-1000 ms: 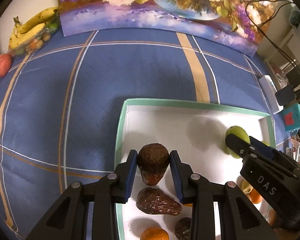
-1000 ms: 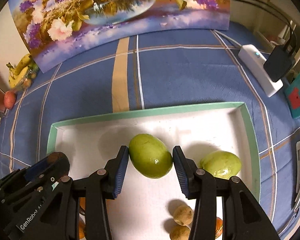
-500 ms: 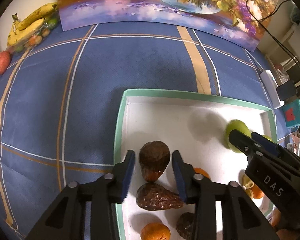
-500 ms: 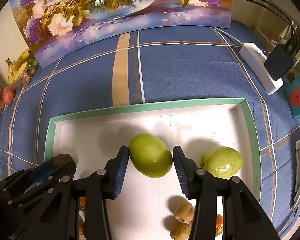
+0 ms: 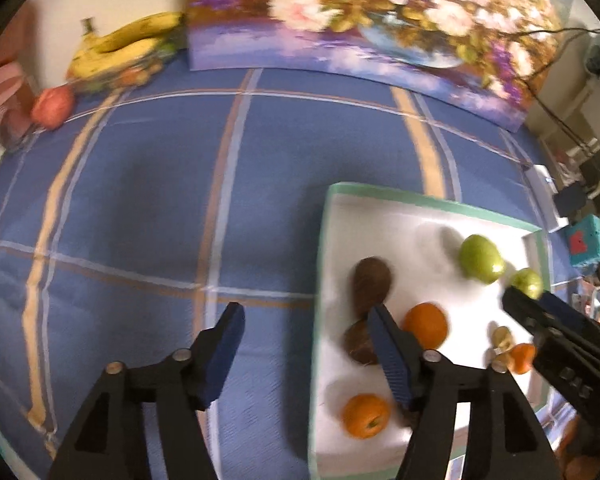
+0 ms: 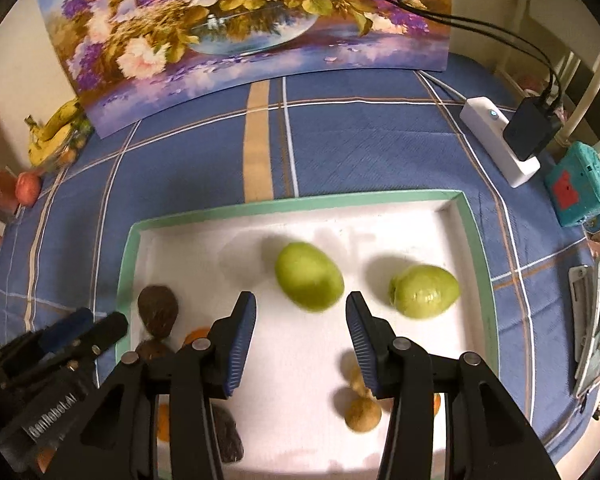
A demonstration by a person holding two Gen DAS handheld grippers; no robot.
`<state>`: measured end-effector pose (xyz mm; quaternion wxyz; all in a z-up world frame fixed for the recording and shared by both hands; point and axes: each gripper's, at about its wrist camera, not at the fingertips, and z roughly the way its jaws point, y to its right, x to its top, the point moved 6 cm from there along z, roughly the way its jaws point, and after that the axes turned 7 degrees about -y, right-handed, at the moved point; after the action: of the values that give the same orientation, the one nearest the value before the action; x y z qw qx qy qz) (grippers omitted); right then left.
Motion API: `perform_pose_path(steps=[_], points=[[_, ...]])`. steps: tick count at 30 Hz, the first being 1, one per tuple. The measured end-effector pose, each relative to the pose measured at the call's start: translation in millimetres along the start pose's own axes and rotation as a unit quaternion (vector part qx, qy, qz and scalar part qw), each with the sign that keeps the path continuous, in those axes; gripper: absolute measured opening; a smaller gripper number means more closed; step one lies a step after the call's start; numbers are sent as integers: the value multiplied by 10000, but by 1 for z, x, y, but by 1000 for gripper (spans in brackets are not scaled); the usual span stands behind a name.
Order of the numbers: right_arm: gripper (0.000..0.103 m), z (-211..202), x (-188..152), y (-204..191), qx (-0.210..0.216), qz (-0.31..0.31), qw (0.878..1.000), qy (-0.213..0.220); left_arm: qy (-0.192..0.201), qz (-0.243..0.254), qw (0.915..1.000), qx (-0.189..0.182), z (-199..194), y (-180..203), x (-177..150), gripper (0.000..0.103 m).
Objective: Organize fruits
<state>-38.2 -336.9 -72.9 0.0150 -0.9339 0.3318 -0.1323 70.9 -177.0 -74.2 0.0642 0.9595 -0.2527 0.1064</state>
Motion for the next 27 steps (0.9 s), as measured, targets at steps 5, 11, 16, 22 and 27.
perform_pose_path(steps=[5, 11, 16, 22, 27], points=[[76, -13, -22, 1, -94, 19, 9999, 126, 44, -162, 9970, 756, -9, -34, -23, 98], [88, -23, -56, -7, -59, -56, 9998, 194, 154, -214, 9945, 1013, -25, -58, -52, 103], [97, -30, -86, -19, 43, -149, 9996, 244, 396, -36, 9921, 1188, -46, -61, -70, 103], [97, -43, -112, -33, -3, -333, 9986, 420, 577, 331, 9894, 1291, -59, -59, -101, 103], [97, -49, -125, -37, 19, -379, 9980, 506, 653, 331, 9862, 1484, -64, -66, -106, 103]])
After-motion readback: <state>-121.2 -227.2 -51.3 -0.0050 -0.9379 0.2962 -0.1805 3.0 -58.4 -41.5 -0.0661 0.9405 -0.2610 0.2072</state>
